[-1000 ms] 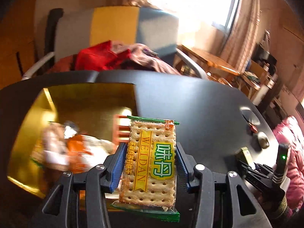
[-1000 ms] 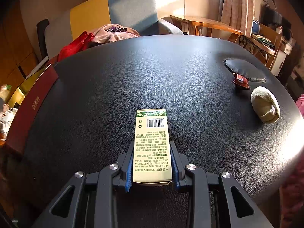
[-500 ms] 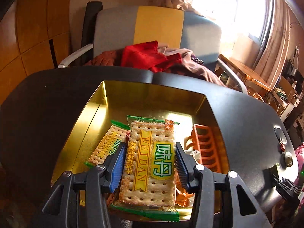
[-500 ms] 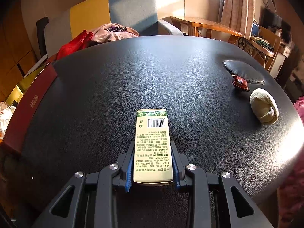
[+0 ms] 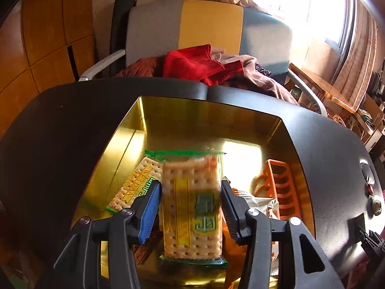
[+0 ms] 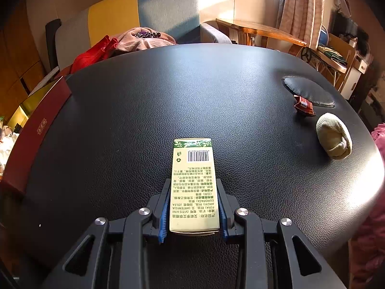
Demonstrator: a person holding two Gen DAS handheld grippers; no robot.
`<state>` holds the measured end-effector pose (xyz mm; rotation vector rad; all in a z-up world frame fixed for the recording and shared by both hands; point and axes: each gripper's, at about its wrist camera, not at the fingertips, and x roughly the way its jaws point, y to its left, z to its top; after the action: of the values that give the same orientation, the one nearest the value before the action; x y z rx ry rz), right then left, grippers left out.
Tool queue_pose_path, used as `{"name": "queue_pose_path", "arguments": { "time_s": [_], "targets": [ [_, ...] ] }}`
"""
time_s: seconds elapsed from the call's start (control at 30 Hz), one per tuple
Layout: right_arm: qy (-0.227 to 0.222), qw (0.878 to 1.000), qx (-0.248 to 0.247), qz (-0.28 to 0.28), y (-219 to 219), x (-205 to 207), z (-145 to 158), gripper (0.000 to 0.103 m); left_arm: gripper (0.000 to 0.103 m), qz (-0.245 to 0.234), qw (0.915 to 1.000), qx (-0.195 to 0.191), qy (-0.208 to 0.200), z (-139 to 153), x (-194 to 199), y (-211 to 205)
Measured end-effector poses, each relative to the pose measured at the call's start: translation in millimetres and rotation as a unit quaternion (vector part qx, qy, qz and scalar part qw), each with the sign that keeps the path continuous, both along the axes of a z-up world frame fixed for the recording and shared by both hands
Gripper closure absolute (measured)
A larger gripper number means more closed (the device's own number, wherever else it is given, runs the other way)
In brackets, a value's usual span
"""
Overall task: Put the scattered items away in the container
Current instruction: 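Lower the WEIDAN cracker pack into the gold tray and open the left tool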
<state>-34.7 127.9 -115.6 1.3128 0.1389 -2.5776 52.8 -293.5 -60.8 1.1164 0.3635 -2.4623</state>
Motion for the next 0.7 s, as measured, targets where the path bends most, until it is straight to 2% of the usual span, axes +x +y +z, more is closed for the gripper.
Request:
{"name": "queue_pose_path", "arguments": {
  "time_s": [0.27, 0.5, 0.7],
  "targets": [
    [0.001, 1.0, -0.002, 0.0, 0, 0, 0, 0.07, 0.053, 0.011, 0.9998, -0.014, 0.01, 11, 23, 6],
    [0.004, 1.0, -0.003, -0.002, 1, 2, -1, 0.07, 0.053, 0.01, 0.9991, -0.029, 0.029, 26, 52, 28],
    [0.005, 1.0, -0.022, -0.01, 0, 1, 1, 0.073, 0.053, -0.017, 0.9988, -0.015, 0.044, 27, 79, 59]
  ]
}}
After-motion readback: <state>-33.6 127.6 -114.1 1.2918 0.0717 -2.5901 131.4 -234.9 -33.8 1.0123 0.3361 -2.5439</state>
